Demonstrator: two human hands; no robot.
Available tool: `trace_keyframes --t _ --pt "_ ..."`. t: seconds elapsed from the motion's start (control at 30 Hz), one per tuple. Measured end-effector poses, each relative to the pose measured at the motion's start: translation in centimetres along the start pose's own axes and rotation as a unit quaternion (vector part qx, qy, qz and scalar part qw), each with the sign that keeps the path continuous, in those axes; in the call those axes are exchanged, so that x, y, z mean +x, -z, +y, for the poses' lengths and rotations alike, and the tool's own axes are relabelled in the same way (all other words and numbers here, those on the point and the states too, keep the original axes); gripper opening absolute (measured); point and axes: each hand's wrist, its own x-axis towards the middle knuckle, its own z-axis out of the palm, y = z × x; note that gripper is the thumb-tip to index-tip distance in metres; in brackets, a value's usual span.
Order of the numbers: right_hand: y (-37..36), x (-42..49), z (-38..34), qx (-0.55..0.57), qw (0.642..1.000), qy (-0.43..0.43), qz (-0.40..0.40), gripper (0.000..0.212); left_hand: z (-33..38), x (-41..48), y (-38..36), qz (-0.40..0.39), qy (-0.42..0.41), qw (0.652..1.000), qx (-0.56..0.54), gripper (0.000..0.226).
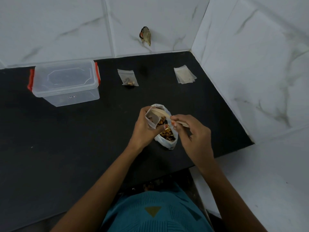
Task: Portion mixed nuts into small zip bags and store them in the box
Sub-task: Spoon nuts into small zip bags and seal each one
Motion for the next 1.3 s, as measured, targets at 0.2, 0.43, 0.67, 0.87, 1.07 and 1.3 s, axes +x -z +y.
trace_keyframes --t 0.2,0.43,0.67,0.87,1.07,1.3 --pt "0.7 0.5 0.4 0.141 0.96 -0.219 0.099 0.015 -0.5 0.0 0.5 0.003 0.021 1.0 0.018 0.057" --pt "-0.8 -1.6 4.2 0.052 0.947 -0.309 0.069 0.013 -2.7 -0.7 1.2 0.016 0.055 0.998 0.04 0.054" --pt "-3.4 -3.8 6.0 -0.061 0.969 -0.238 -0.002 0.018 -3.4 -0.7 1.3 -0.004 0.096 0.994 0.051 0.053" --pt "-4.5 -3.3 6.2 -0.066 0.974 -0.211 -0.049 0.018 -3.7 -0.3 1.0 -0.021 0.133 0.989 0.058 0.054" --pt "-3.9 -2.0 6.3 -0.006 0.945 -0.328 -0.018 0.017 -3.9 0.0 1.1 -0.031 0.146 0.987 0.062 0.053" --pt "-4.3 -1.3 7.6 0.138 0.842 -0.512 0.097 0.014 -3.8 0.2 1.2 -0.047 0.154 0.985 0.058 0.054"
